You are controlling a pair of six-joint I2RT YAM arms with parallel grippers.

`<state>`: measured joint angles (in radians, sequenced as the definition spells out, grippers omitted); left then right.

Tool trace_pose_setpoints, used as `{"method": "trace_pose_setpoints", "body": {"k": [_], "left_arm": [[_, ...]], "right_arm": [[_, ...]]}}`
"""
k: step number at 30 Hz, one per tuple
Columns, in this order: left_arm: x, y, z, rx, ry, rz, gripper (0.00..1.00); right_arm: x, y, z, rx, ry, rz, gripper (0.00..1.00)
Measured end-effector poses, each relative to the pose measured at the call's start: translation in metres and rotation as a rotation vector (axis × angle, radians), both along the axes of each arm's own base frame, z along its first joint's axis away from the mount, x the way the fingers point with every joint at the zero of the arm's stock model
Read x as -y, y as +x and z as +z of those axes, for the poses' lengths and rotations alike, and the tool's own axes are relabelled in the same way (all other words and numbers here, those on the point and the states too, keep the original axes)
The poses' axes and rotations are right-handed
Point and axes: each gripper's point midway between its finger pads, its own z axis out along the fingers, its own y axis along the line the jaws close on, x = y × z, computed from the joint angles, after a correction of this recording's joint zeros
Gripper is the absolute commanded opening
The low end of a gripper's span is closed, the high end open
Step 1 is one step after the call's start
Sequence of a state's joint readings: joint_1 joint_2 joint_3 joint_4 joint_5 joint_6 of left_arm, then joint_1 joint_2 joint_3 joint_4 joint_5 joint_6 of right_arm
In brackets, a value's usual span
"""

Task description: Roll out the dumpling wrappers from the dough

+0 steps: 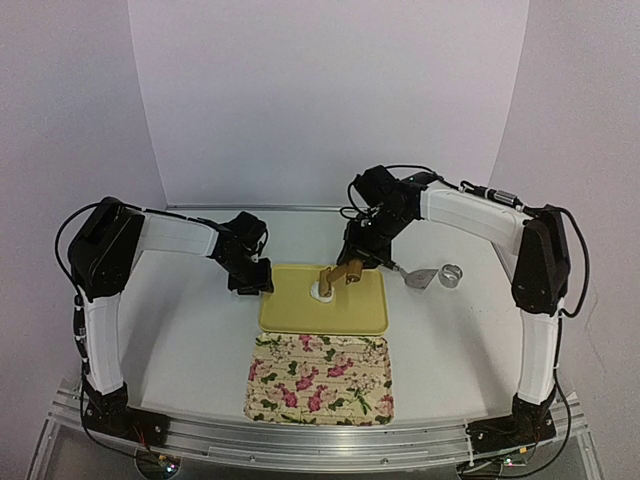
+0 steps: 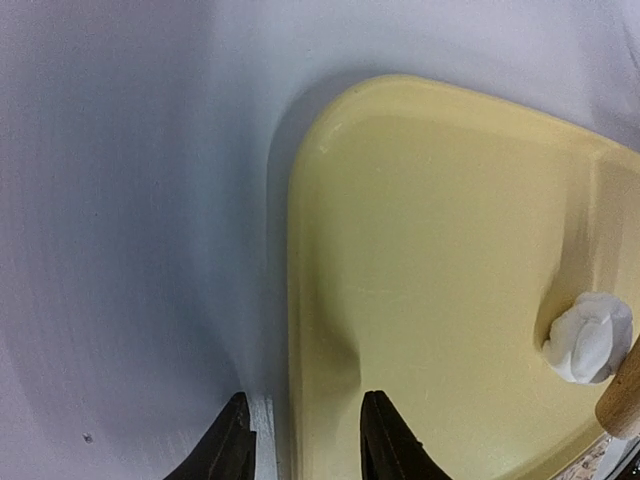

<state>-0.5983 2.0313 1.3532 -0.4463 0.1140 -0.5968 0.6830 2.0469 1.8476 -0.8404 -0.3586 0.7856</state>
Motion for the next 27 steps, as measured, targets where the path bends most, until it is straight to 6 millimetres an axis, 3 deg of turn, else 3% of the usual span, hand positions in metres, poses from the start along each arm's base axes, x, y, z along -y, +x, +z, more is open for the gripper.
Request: {"method": "trace_pose_setpoints", "body": {"k": [10,18,27], "left_arm": [[-0.001,0.013,-0.005,0.024,0.057,-0.019,0.16],[-0.003,0.014,-0.006,0.033,0.075,-0.027,0.00],[-0.002,0.013,-0.006,0.038,0.081,-0.042,0.00]], "right_arm": [[-0.006,0.008,-0.009,-0.015,-0.011,0.000,0.00],[0.001,0.006,-0.010,-0.032,-0.040,-0.007,0.00],[0.009,0.007,-0.011,-0.039,-0.061,-0.011,0.00]]}}
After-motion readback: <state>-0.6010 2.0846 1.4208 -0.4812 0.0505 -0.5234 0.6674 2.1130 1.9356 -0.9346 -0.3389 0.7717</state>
